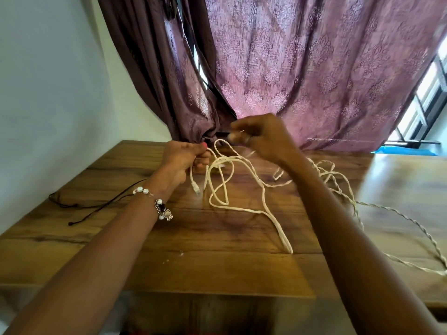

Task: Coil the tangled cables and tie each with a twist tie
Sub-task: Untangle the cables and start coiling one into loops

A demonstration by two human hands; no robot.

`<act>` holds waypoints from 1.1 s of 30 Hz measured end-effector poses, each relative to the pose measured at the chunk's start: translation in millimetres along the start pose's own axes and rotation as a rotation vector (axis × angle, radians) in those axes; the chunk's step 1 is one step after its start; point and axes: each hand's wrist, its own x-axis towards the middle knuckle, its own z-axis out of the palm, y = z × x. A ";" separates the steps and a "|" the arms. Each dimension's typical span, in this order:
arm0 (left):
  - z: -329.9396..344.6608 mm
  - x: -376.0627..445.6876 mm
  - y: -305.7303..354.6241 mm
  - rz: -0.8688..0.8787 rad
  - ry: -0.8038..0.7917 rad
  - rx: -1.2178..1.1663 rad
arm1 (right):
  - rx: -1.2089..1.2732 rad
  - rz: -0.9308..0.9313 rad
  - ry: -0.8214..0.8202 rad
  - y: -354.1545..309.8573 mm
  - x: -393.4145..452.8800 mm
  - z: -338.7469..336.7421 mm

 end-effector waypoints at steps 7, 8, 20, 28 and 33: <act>-4.3 -6.8 19.2 0.150 -0.143 -0.132 | -0.215 0.139 -0.090 16.8 8.8 59.9; -8.2 -6.8 22.1 0.161 -0.162 -0.172 | -0.220 0.157 -0.103 24.5 9.4 58.3; -23.7 21.0 7.6 -0.046 -0.296 -0.213 | -0.552 0.177 -0.435 42.6 5.5 10.9; -2.5 23.7 17.1 0.281 -0.389 -0.148 | 0.004 0.201 -0.240 29.7 44.1 34.8; -5.3 45.8 8.4 0.276 -0.526 -0.410 | 0.514 0.306 -0.047 48.0 46.7 64.9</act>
